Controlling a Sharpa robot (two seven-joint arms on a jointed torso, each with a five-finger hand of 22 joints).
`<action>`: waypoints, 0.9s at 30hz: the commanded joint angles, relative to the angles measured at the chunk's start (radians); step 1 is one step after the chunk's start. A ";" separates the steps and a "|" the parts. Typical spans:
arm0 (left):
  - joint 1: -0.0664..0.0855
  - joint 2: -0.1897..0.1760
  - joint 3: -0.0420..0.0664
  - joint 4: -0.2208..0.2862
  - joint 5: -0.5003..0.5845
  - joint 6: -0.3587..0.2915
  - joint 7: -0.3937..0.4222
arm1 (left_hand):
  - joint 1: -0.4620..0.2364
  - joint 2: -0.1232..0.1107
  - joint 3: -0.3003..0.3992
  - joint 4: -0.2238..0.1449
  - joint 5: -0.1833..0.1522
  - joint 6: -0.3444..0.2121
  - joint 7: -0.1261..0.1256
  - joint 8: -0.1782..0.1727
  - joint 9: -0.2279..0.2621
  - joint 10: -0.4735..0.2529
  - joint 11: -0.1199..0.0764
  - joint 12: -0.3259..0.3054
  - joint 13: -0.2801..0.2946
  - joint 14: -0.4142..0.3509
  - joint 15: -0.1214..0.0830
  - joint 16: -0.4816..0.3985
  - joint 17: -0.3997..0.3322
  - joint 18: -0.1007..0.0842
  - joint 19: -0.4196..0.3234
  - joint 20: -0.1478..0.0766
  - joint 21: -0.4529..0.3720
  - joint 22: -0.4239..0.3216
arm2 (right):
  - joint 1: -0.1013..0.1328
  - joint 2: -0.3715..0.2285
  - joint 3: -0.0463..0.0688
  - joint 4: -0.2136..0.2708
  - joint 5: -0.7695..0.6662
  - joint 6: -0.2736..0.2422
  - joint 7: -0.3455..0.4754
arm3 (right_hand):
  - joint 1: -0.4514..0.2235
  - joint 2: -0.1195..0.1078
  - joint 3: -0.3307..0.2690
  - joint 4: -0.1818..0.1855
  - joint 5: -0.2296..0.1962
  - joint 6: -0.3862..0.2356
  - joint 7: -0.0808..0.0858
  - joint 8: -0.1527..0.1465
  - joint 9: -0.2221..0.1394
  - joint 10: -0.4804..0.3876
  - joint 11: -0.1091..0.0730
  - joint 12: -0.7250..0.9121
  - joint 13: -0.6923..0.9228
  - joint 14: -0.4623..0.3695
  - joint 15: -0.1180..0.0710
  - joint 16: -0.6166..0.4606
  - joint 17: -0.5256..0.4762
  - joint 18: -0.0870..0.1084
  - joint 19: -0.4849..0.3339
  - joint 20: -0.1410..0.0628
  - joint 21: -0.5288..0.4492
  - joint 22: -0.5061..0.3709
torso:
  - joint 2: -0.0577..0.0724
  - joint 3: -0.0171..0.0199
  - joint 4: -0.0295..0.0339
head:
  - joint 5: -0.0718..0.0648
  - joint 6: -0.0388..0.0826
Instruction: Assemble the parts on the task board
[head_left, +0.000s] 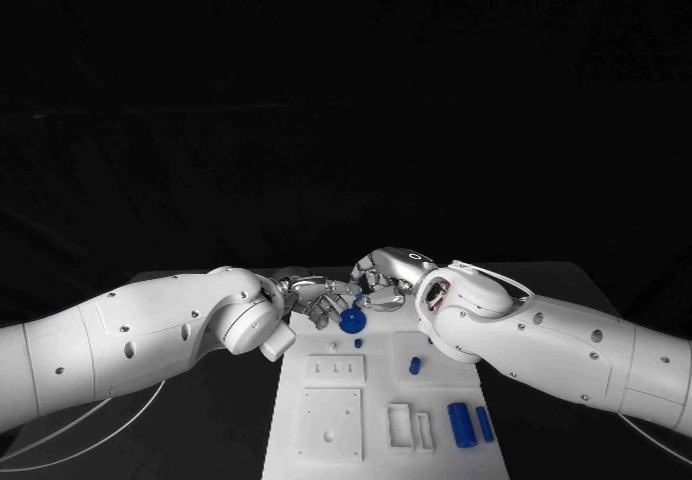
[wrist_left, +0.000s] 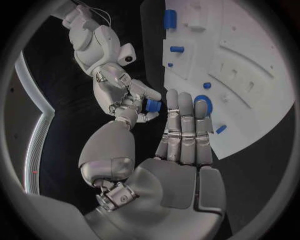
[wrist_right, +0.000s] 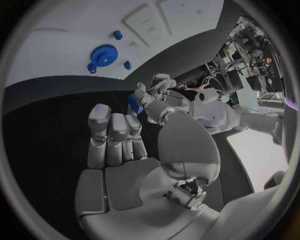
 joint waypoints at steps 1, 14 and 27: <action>0.001 -0.001 0.000 0.006 -0.022 -0.021 -0.013 | -0.001 0.011 -0.008 0.002 -0.002 0.011 0.000 -0.002 -0.001 -0.012 0.002 -0.005 0.000 -0.006 0.000 -0.003 -0.002 -0.006 -0.007 -0.045 -0.004 -0.001 | -0.001 0.006 0.000 0.004 -0.025 -0.002 -0.018 | 0.005 -0.003 0.007 0.002 -0.005 0.106 0.046 0.006 0.008 0.006 -0.002 0.000 0.000 0.003 -0.005 0.001 0.000 0.068 0.003 -0.005 0.003 0.011 | 0.002 -0.0001 -0.0012 | -0.001 0.001; 0.001 -0.001 0.000 0.016 0.005 -0.009 -0.004 | 0.002 0.032 -0.015 0.016 -0.001 0.056 -0.010 0.009 0.001 -0.021 -0.002 -0.007 0.011 -0.009 0.000 0.000 -0.006 -0.010 -0.013 -0.046 -0.006 -0.002 | -0.005 0.015 -0.001 0.004 -0.041 0.005 -0.026 | 0.004 -0.005 0.013 0.002 -0.005 0.108 0.046 0.004 0.008 0.009 -0.002 -0.001 -0.001 0.004 -0.005 0.000 0.000 0.068 0.004 -0.004 0.002 0.010 | 0.003 -0.0012 -0.0002 | 0.000 -0.002; 0.001 0.004 0.000 0.017 0.011 -0.012 -0.006 | 0.018 0.045 -0.029 0.017 0.000 0.096 -0.024 0.017 0.002 -0.005 -0.014 0.009 0.030 -0.008 -0.002 0.009 -0.008 -0.013 -0.014 -0.049 -0.004 0.000 | -0.010 0.027 -0.002 0.010 -0.041 0.011 -0.025 | 0.003 -0.006 0.017 0.002 -0.005 0.109 0.045 0.004 0.009 0.010 -0.002 -0.001 -0.001 0.005 -0.005 -0.001 0.000 0.068 0.006 -0.004 0.002 0.009 | 0.004 -0.0010 0.0003 | 0.001 -0.006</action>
